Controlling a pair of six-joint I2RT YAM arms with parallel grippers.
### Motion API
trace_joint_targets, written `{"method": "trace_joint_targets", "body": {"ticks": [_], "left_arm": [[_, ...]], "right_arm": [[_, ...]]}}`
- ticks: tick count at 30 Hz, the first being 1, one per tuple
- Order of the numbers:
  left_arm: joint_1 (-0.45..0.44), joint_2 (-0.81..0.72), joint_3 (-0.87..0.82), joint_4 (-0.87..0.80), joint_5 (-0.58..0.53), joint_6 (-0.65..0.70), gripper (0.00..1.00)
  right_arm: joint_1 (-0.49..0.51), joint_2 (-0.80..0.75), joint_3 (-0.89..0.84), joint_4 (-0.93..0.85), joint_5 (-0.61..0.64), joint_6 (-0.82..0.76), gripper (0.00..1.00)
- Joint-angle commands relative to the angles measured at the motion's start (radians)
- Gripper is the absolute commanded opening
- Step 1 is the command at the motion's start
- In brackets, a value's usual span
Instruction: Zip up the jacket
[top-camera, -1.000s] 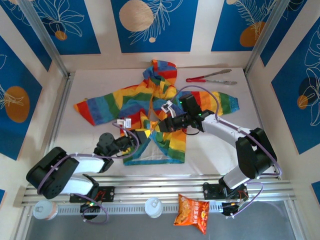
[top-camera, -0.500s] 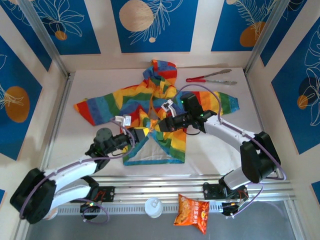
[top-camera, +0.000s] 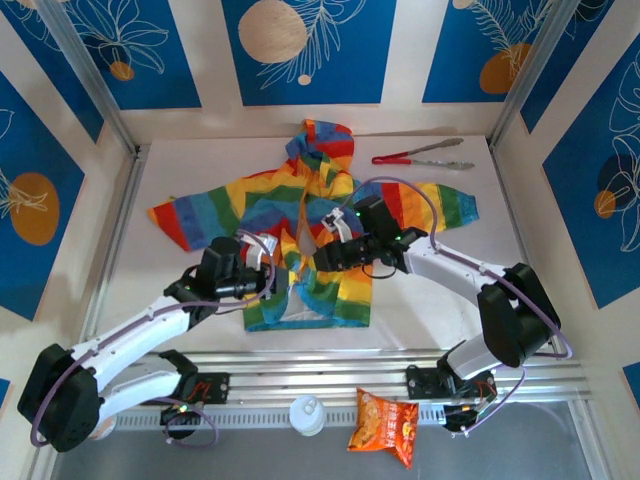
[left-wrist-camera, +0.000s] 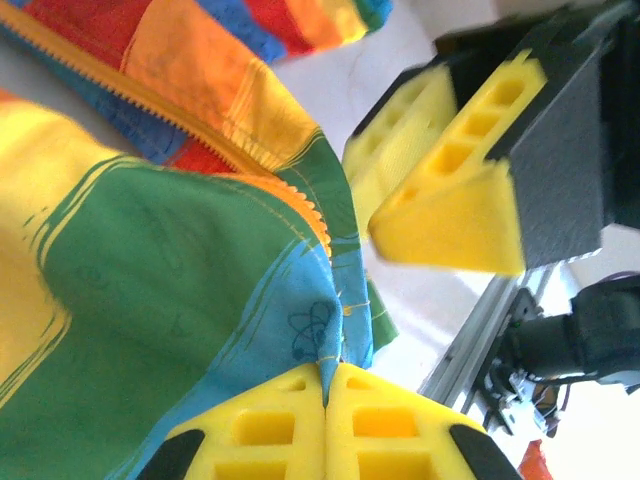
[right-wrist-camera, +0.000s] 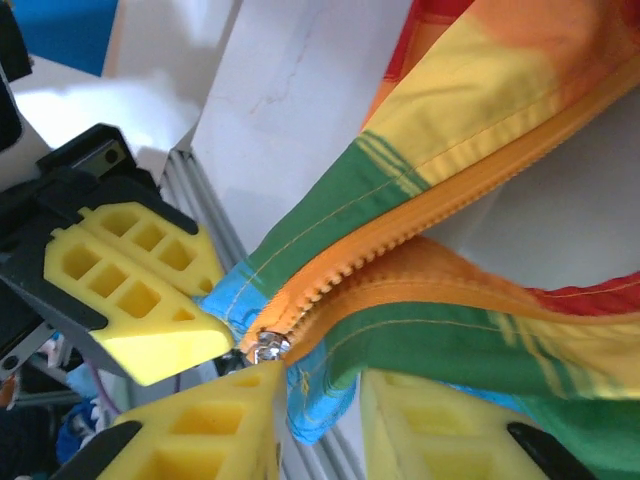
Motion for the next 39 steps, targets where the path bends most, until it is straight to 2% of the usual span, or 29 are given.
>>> {"method": "trace_joint_targets", "body": {"ticks": [1, 6, 11, 20, 32, 39], "left_arm": [[0.001, 0.019, 0.079, -0.118, -0.018, 0.059, 0.00], [0.002, 0.087, 0.139, -0.164, -0.003, 0.077, 0.00], [0.003, 0.122, 0.156, -0.151, 0.006, 0.066, 0.00], [0.006, 0.253, 0.195, -0.066, 0.109, 0.017, 0.00], [0.049, 0.248, 0.161, 0.024, 0.185, -0.047, 0.00], [0.055, 0.242, 0.153, 0.030, 0.194, -0.056, 0.00]], "right_arm": [[-0.004, -0.068, -0.016, -0.066, 0.135, 0.006, 0.26], [-0.006, -0.141, -0.046, -0.148, 0.258, -0.016, 0.26], [0.055, -0.199, -0.034, -0.217, 0.331, -0.074, 0.25], [0.185, -0.115, -0.039, -0.079, 0.291, -0.052, 0.27], [0.185, -0.044, -0.051, -0.021, 0.275, -0.006, 0.29], [0.185, -0.039, -0.037, -0.066, 0.345, -0.003, 0.29]]}}
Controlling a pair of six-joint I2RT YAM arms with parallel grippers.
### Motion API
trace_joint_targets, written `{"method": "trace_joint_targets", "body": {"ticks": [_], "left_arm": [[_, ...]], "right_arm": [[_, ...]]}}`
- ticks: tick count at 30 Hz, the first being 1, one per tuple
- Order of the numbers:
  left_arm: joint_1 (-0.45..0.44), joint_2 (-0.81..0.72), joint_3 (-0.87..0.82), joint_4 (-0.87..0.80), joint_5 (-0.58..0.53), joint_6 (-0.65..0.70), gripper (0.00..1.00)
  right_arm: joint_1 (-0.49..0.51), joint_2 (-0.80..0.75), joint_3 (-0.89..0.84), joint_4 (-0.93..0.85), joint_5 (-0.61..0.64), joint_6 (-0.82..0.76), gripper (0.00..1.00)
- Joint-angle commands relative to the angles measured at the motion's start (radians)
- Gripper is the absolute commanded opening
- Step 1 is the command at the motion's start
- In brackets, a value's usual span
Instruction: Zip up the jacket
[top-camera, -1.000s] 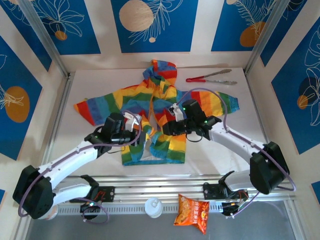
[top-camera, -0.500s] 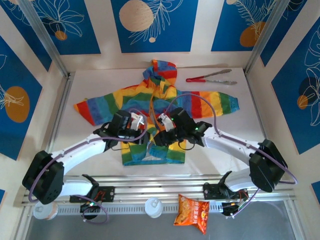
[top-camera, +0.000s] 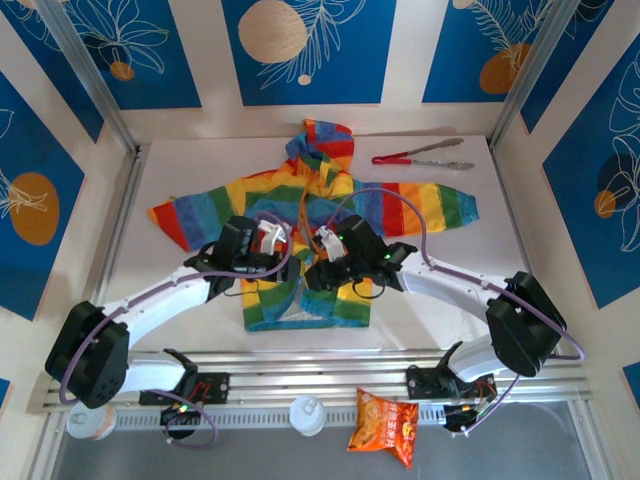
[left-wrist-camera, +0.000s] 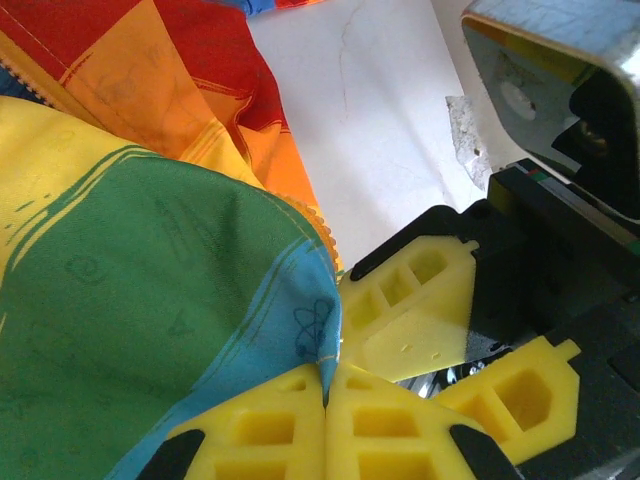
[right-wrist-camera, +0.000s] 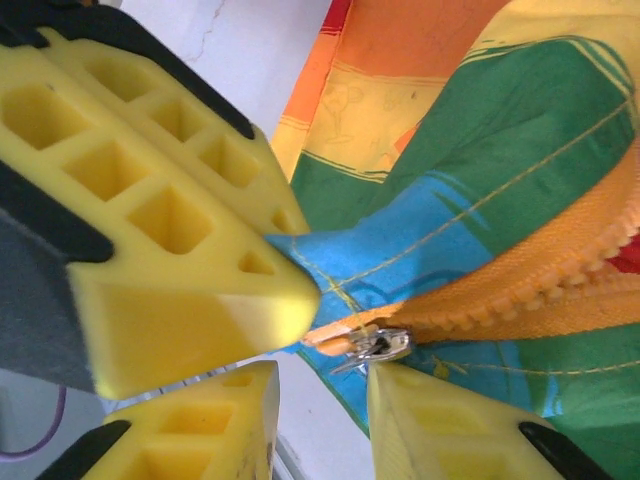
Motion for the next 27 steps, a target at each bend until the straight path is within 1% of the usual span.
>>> {"method": "trace_joint_targets", "body": {"ticks": [1, 8, 11, 21, 25, 27], "left_arm": [[0.010, -0.020, -0.005, 0.025, 0.040, -0.009, 0.00], [0.010, -0.034, -0.004, -0.012, 0.028, 0.004, 0.00], [0.011, -0.038, -0.004, -0.025, 0.022, 0.009, 0.00], [0.011, -0.036, 0.005, -0.039, 0.027, 0.014, 0.00], [0.011, -0.032, 0.005, -0.044, 0.038, 0.014, 0.00], [0.010, -0.035, 0.005, -0.050, 0.043, 0.017, 0.00]], "right_arm": [[-0.002, 0.009, 0.002, -0.031, 0.041, 0.004, 0.27], [-0.017, -0.026, -0.001, -0.065, 0.089, -0.019, 0.05], [-0.019, -0.045, -0.017, -0.053, 0.082, -0.025, 0.00], [-0.021, -0.049, -0.025, -0.039, 0.037, -0.077, 0.00], [-0.018, -0.023, -0.003, -0.037, -0.005, -0.108, 0.09], [-0.014, -0.014, 0.005, -0.029, -0.020, -0.120, 0.10]]}}
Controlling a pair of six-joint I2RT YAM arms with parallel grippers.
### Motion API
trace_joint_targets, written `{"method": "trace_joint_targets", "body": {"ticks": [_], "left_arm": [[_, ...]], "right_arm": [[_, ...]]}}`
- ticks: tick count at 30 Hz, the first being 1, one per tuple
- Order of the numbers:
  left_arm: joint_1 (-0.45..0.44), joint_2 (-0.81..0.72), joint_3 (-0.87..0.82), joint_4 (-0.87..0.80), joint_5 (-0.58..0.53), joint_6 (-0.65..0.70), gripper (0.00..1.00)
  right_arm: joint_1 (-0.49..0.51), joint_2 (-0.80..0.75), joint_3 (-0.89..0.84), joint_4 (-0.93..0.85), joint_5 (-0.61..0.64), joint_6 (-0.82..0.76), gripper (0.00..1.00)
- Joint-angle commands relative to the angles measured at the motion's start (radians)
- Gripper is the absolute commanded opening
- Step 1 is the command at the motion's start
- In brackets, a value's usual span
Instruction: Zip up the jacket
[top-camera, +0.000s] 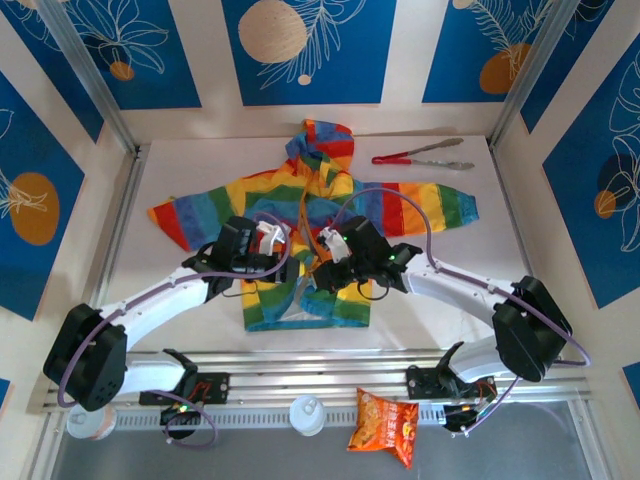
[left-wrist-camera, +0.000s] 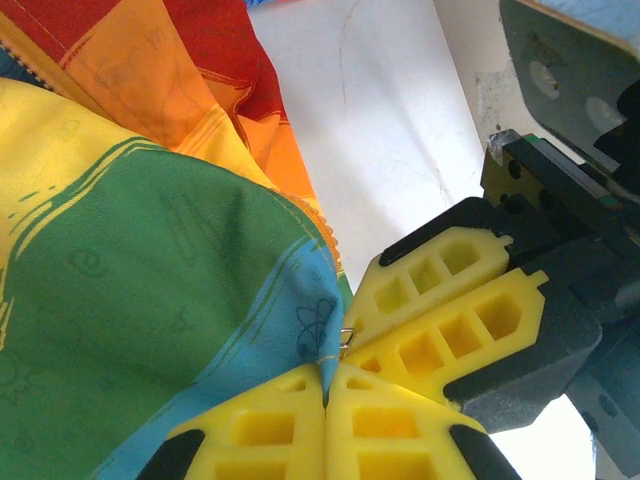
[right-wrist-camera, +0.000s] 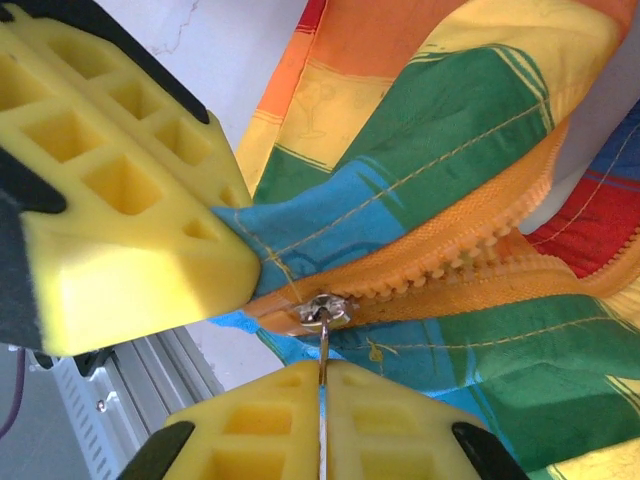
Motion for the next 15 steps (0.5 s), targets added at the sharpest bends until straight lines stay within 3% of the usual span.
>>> {"method": "trace_joint_targets", "body": {"ticks": [1, 4, 15], "left_arm": [[0.007, -0.021, 0.008, -0.028, 0.033, 0.028, 0.00], [0.008, -0.034, 0.017, -0.076, 0.027, 0.055, 0.00], [0.008, -0.086, 0.029, -0.305, -0.036, 0.173, 0.00]], "right_arm": [[0.001, 0.019, 0.023, 0.011, -0.053, -0.048, 0.09], [0.005, 0.024, 0.032, 0.020, -0.061, -0.064, 0.00], [0.009, 0.093, -0.009, 0.123, -0.136, -0.068, 0.00]]}}
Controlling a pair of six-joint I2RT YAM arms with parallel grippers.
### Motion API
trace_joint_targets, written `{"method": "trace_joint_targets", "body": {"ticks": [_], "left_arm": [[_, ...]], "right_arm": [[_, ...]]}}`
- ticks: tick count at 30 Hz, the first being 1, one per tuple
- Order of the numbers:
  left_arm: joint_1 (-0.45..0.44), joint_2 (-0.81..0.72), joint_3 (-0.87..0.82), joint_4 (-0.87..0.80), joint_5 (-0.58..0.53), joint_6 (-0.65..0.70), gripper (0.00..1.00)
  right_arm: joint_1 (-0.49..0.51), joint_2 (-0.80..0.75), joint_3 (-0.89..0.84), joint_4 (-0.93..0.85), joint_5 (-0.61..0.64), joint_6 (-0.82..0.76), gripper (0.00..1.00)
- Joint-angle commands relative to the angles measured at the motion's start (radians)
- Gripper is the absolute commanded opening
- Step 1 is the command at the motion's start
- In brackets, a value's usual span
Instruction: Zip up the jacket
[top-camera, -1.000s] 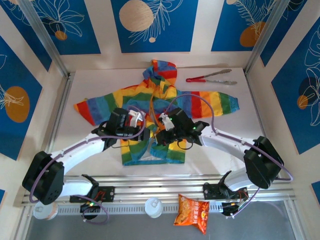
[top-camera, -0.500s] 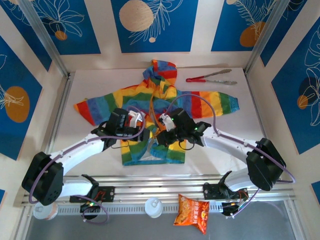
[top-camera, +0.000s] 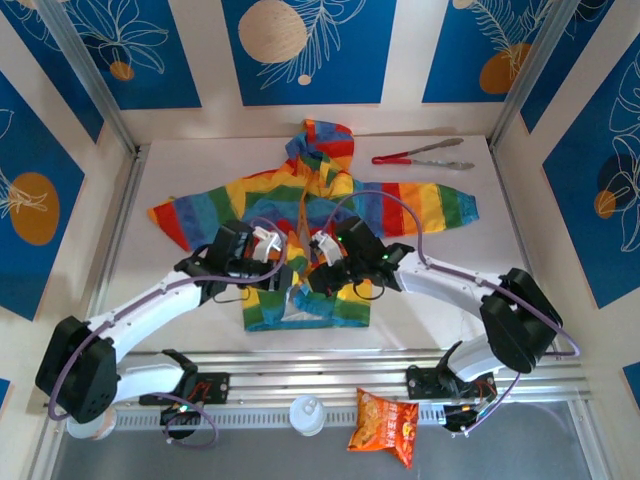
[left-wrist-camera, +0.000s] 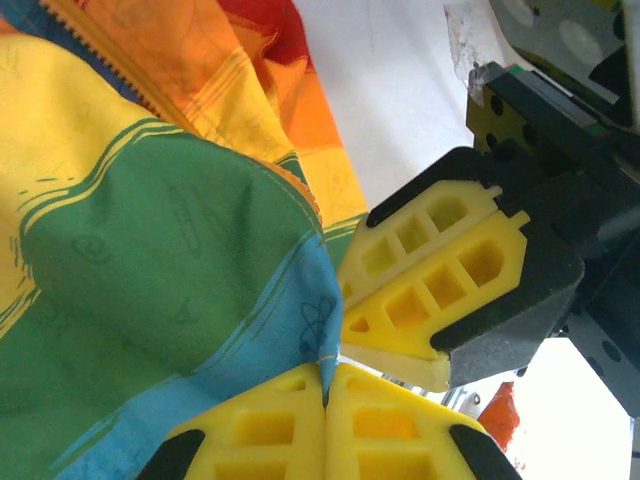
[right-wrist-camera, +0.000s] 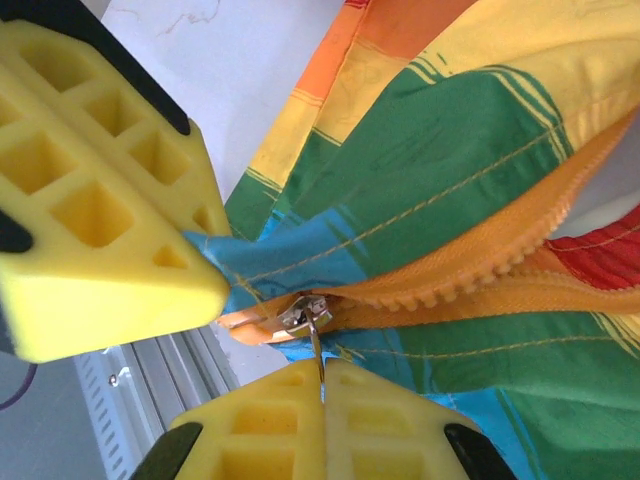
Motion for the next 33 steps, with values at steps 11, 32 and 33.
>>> {"method": "trace_joint_targets", "body": {"ticks": [11, 32, 33], "left_arm": [[0.007, -0.011, 0.014, -0.224, -0.044, 0.095, 0.00], [0.008, -0.019, 0.089, -0.319, -0.064, 0.170, 0.00], [0.007, -0.016, 0.099, -0.331, -0.065, 0.180, 0.00]], "right_arm": [[0.005, 0.117, -0.034, 0.123, -0.030, -0.001, 0.00], [0.083, 0.022, -0.117, 0.205, -0.019, -0.143, 0.25], [0.085, 0.002, -0.130, 0.213, -0.015, -0.150, 0.27]]}}
